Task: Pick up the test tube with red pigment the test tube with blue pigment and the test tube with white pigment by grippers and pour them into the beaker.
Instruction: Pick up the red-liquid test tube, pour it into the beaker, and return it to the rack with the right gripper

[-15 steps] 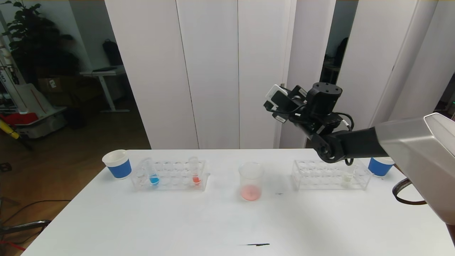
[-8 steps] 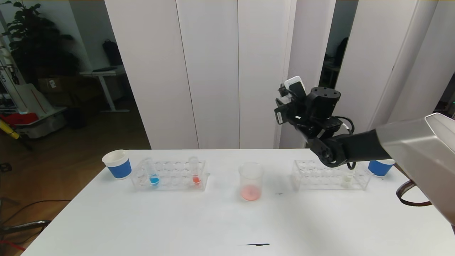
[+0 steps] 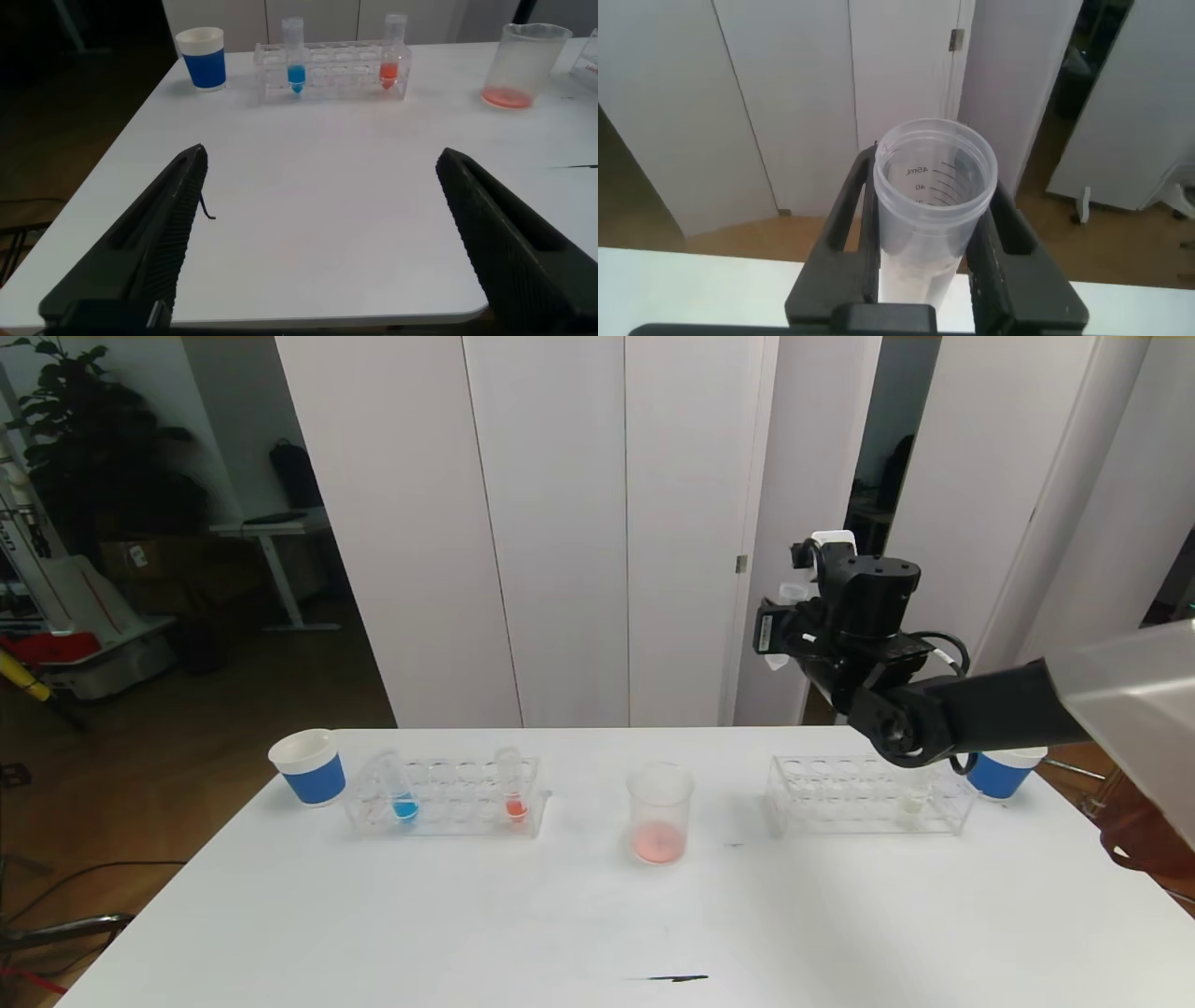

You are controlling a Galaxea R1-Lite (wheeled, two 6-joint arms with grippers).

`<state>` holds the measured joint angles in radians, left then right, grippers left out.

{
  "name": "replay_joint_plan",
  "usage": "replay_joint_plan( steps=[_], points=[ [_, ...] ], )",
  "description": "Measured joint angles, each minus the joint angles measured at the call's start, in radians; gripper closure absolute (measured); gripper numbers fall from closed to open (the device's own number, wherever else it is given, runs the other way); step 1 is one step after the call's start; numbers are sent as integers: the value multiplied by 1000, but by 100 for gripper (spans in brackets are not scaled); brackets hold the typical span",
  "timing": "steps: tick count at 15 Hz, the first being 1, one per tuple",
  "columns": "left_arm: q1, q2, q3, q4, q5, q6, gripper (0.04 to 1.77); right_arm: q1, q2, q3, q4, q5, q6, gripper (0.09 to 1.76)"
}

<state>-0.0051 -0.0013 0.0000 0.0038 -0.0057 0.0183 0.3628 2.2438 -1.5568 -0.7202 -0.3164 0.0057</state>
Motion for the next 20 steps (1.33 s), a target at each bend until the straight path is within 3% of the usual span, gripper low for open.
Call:
replay_joint_plan(
  steps=[6, 13, 16, 20],
  points=[
    [0, 0, 0, 0, 0, 0, 6, -105, -56, 0, -55, -93, -1, 126],
    [0, 0, 0, 0, 0, 0, 6, -364, -93, 7, -125, -144, 0, 126],
    [0, 0, 0, 0, 0, 0, 6, -457, -93, 52, -135, -141, 26, 126],
    [0, 0, 0, 0, 0, 0, 6, -507, -64, 131, -165, -141, 86, 126]
  ],
)
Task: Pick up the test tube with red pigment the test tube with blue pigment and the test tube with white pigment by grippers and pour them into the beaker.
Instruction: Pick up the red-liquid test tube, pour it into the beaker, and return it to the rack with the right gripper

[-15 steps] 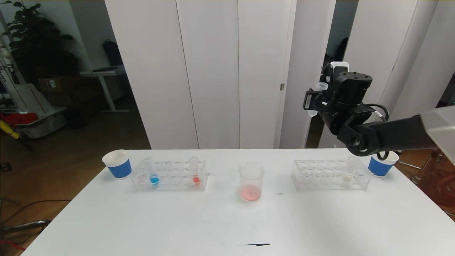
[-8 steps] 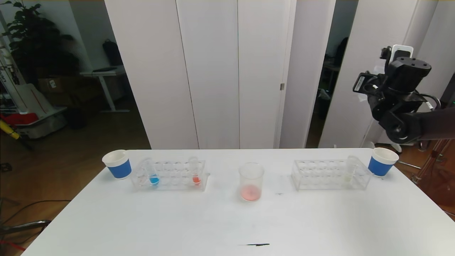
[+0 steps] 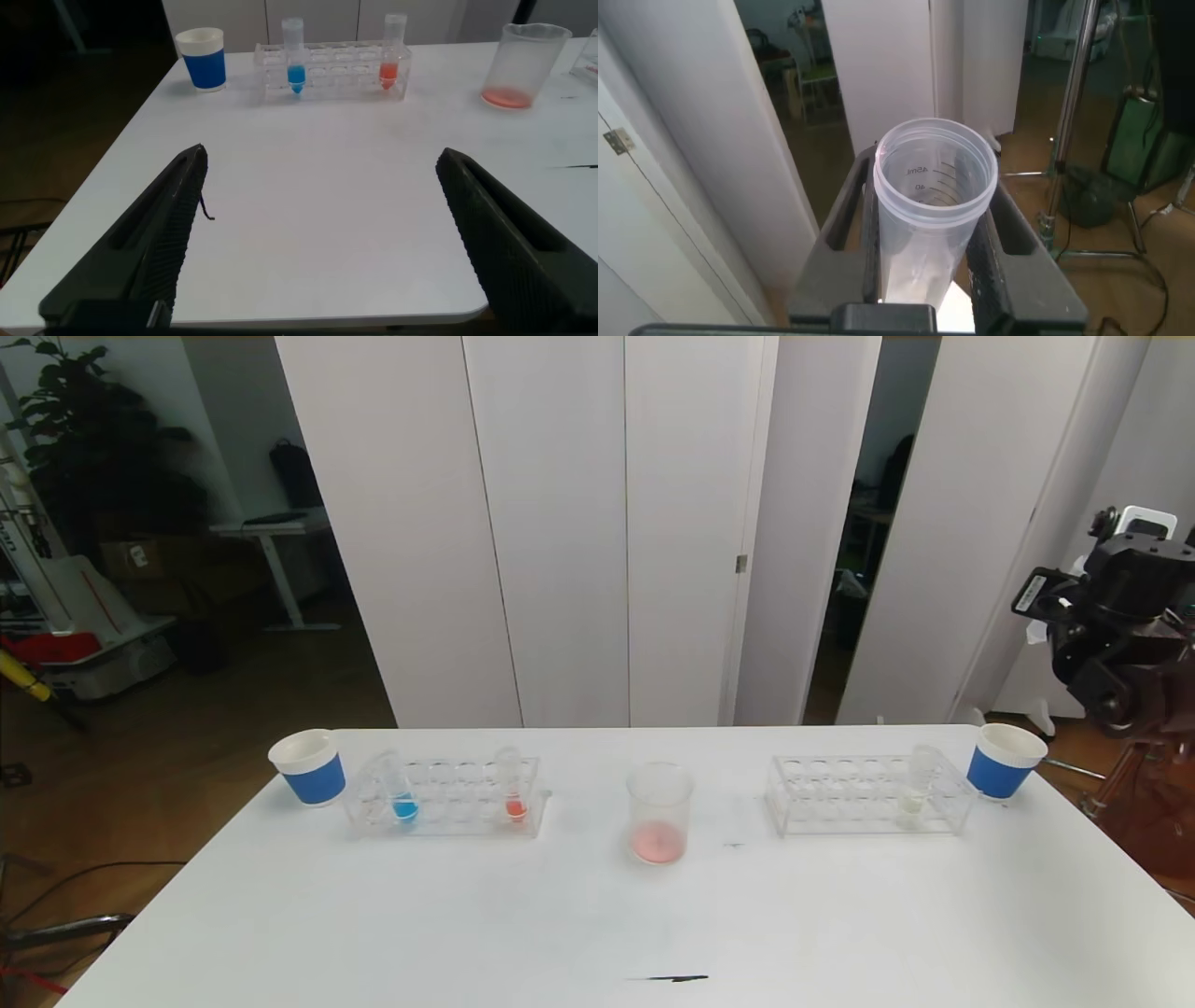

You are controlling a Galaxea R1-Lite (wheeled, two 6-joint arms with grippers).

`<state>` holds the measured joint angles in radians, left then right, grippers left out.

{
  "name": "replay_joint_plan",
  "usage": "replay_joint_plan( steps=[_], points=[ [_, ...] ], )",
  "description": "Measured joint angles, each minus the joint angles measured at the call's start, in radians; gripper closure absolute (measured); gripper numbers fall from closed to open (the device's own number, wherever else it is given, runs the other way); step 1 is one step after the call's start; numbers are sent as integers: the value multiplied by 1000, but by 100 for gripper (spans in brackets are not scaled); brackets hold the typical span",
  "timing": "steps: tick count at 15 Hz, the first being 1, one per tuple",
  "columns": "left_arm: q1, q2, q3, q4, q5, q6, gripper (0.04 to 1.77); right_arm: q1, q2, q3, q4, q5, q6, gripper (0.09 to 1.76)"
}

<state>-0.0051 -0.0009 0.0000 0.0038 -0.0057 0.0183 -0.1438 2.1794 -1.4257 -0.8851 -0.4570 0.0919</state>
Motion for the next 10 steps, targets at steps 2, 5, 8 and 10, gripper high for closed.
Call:
replay_joint_plan(
  steps=[2, 5, 8, 10],
  points=[
    [0, 0, 0, 0, 0, 0, 6, -18, 29, 38, -40, 1, 4, 126],
    [0, 0, 0, 0, 0, 0, 6, -41, 84, 82, -92, 4, 4, 126],
    [0, 0, 0, 0, 0, 0, 6, -59, 136, 117, -104, 6, 11, 126],
    [0, 0, 0, 0, 0, 0, 6, -61, 168, 123, -108, 6, 19, 126]
  ],
)
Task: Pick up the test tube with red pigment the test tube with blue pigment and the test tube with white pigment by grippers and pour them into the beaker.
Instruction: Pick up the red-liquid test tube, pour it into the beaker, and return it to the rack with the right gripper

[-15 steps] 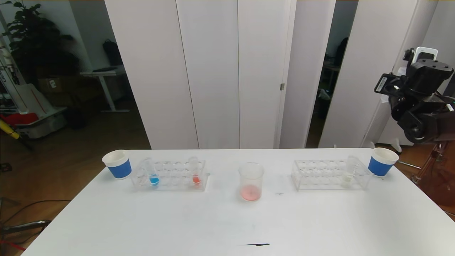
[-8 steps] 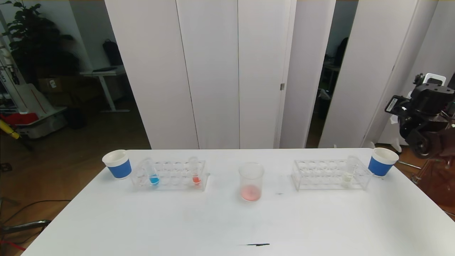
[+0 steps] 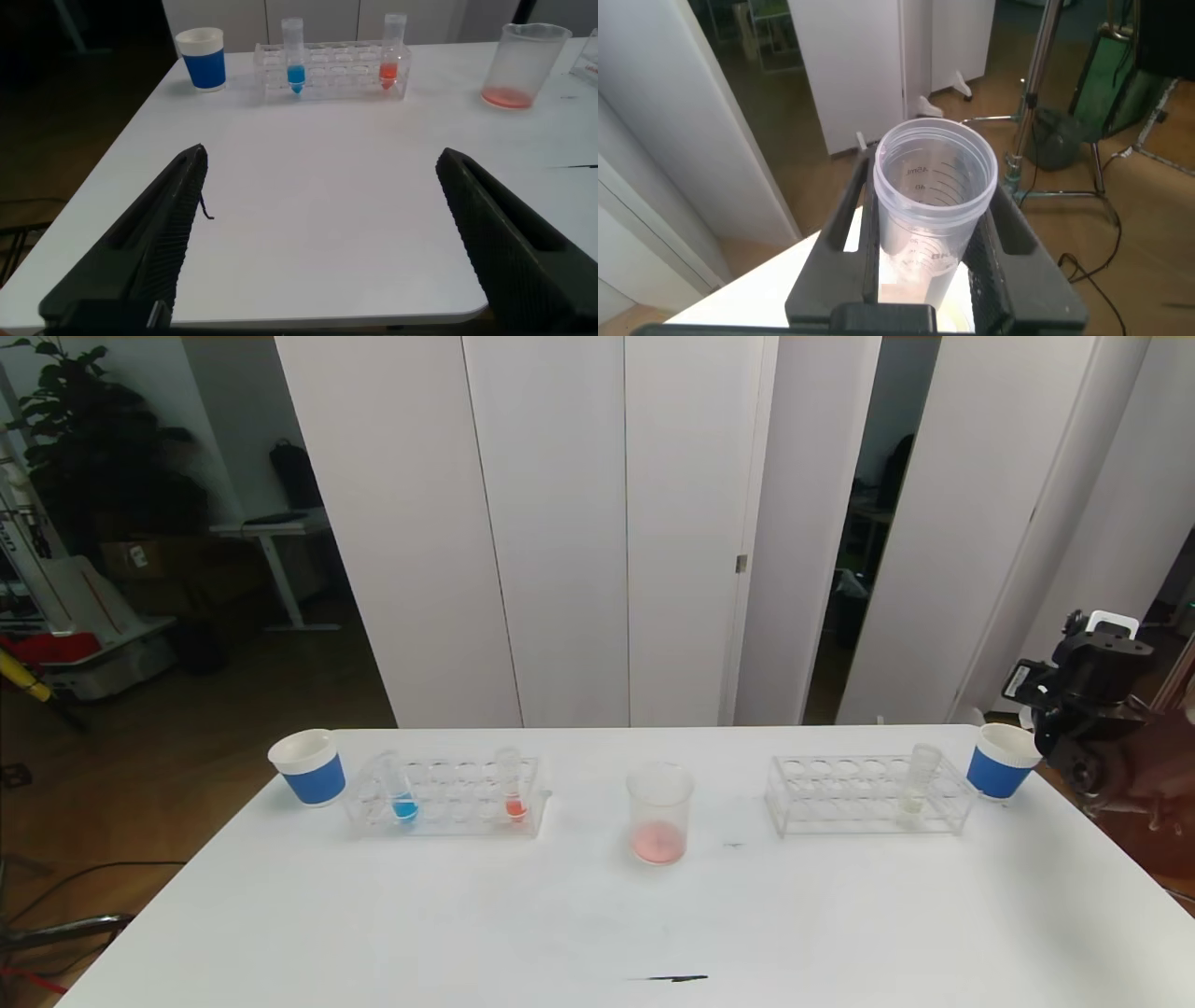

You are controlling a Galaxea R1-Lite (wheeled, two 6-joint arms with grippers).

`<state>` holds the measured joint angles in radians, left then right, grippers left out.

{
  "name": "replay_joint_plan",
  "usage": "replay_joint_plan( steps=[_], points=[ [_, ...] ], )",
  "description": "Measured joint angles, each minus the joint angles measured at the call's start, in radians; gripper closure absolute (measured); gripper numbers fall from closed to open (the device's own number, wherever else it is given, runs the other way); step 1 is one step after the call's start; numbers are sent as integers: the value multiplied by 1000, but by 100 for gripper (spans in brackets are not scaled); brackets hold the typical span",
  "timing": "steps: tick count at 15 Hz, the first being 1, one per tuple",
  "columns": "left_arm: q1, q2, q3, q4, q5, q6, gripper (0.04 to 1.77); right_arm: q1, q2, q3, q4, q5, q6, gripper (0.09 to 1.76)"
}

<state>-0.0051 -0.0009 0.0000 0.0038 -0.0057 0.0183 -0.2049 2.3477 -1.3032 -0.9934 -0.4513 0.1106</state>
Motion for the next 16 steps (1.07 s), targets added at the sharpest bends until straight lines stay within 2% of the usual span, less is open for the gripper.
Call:
replay_joint_plan(
  steps=[7, 14, 15, 16],
  points=[
    [0, 0, 0, 0, 0, 0, 6, 2, 77, 12, -3, -3, 4, 126],
    [0, 0, 0, 0, 0, 0, 6, 1, 86, 11, -2, -2, 4, 126],
    [0, 0, 0, 0, 0, 0, 6, 1, 85, 11, -2, -2, 4, 122],
    [0, 0, 0, 0, 0, 0, 6, 0, 85, 11, -2, -3, 4, 105]
  ],
)
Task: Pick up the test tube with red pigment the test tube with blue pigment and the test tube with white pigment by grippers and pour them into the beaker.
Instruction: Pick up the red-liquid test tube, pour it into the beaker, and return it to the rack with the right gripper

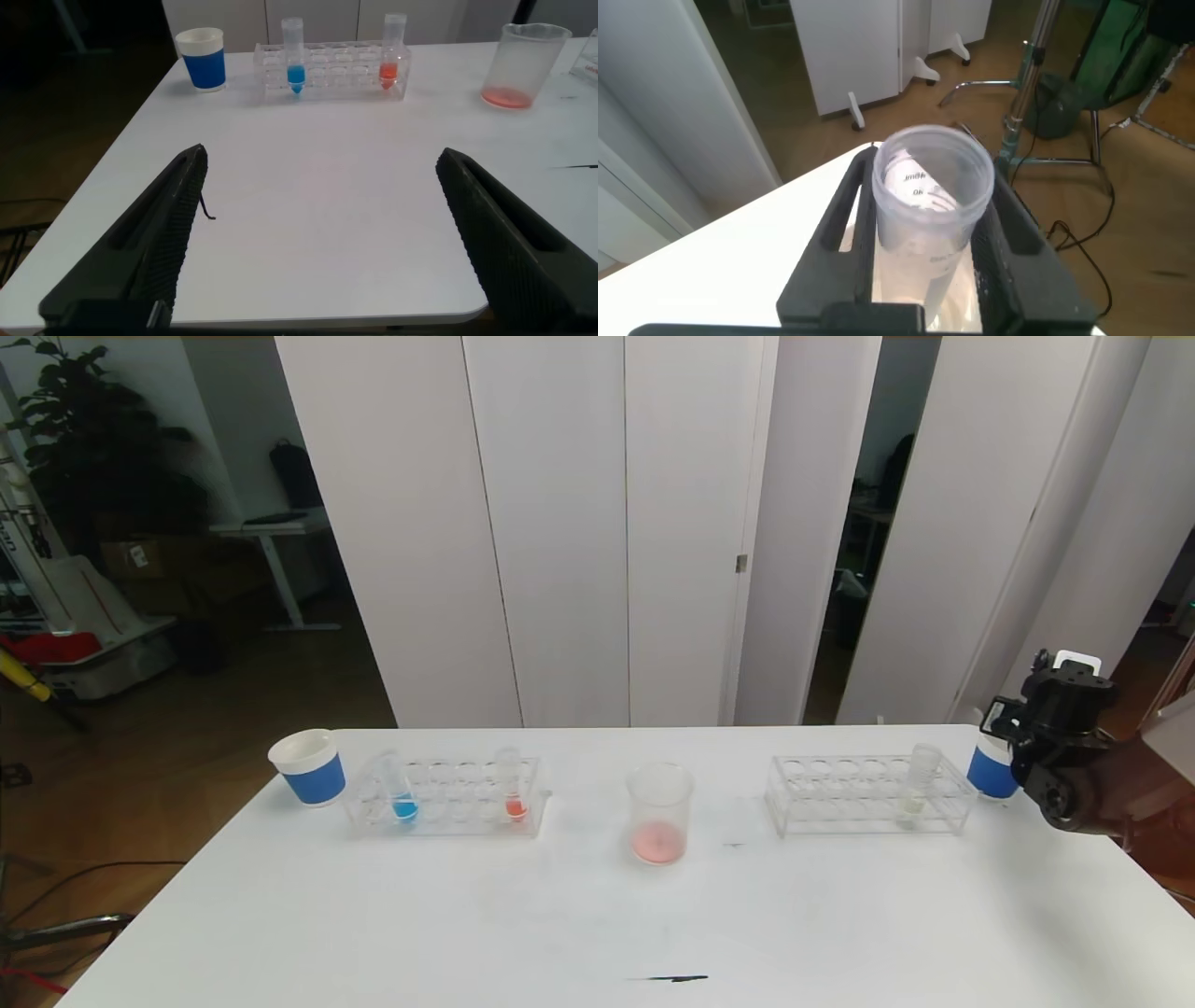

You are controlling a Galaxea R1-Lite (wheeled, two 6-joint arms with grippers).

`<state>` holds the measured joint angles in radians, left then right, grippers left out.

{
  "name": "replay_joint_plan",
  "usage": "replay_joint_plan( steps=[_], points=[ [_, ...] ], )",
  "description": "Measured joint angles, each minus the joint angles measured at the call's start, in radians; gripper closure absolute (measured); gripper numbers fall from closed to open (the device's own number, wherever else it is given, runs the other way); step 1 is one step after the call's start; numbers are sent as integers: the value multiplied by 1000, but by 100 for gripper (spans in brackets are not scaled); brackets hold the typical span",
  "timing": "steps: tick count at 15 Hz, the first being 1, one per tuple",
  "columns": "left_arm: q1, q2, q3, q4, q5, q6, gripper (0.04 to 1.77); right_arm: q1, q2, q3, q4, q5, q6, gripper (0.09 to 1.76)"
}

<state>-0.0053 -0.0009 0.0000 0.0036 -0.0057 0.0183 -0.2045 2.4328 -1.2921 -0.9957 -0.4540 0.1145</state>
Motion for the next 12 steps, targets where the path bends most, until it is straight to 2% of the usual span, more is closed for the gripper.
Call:
replay_joint_plan(
  steps=[1, 2, 3, 4, 12],
  points=[
    [0, 0, 0, 0, 0, 0, 6, -1, -1, 0, 0, 0, 0, 74],
    [0, 0, 0, 0, 0, 0, 6, -2, -1, 0, 1, -1, -2, 37],
    [0, 0, 0, 0, 0, 0, 6, -2, -2, 0, 1, 0, -3, 16],
    [0, 0, 0, 0, 0, 0, 6, -2, -3, 0, 1, -1, -4, 10],
    [0, 0, 0, 0, 0, 0, 6, -2, -32, -1, 9, 4, -12, 10]
  ],
)
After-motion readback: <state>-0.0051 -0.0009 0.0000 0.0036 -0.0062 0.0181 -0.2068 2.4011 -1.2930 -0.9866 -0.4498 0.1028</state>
